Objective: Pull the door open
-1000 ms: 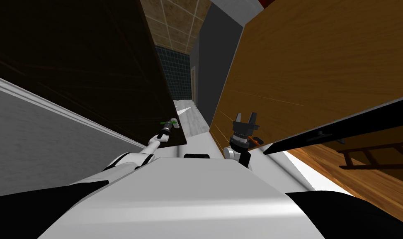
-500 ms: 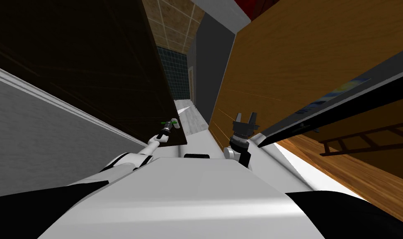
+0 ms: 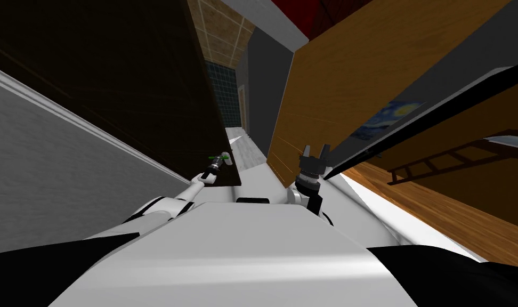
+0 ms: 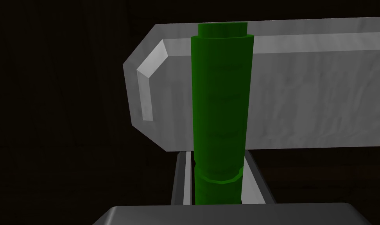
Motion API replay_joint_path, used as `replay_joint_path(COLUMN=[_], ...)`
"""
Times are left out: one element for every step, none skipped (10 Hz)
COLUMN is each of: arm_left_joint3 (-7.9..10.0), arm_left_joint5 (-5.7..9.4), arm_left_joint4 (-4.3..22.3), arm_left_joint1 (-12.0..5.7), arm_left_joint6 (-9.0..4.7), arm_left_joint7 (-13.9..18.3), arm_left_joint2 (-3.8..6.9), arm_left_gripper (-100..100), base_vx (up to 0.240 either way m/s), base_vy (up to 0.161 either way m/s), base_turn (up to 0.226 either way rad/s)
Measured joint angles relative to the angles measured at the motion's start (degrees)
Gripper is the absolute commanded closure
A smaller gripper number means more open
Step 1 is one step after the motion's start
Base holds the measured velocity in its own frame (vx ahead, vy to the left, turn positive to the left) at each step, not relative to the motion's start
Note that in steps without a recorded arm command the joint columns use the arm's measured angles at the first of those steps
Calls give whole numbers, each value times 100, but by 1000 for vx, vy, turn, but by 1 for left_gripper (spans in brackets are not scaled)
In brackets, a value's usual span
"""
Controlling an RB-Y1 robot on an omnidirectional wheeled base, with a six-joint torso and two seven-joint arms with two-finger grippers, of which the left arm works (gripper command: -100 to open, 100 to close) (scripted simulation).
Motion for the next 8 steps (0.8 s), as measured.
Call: replay_joint_path(arm_left_joint3=[-24,-79,-153,-222,-310,-397,-486,-566], arm_left_joint5=[-7,-14,-24,-31,-47,-60,-73,-85], arm_left_joint4=[6,-35,-54,-136,-149,-191,-237,-283], arm_left_joint1=[25,65,69,104,111,153,192,223], arm_left_joint6=[7,1,-43,-79,-136,-181,-220,-256], arm_left_joint7=[9,45,115,187,259,329,407,478], arm_left_joint2=[-14,20,63,123,162,206,265,310], arm_left_gripper=[100,100,100,100,100,100,100,100], base_vx=[-141,-216,-235,-231,-204,-212,-232,-217], base_vy=[53,121,95,109,98,89,116,100], base_turn=[-74,-114,-120,-90,-100,-92,-87,-91])
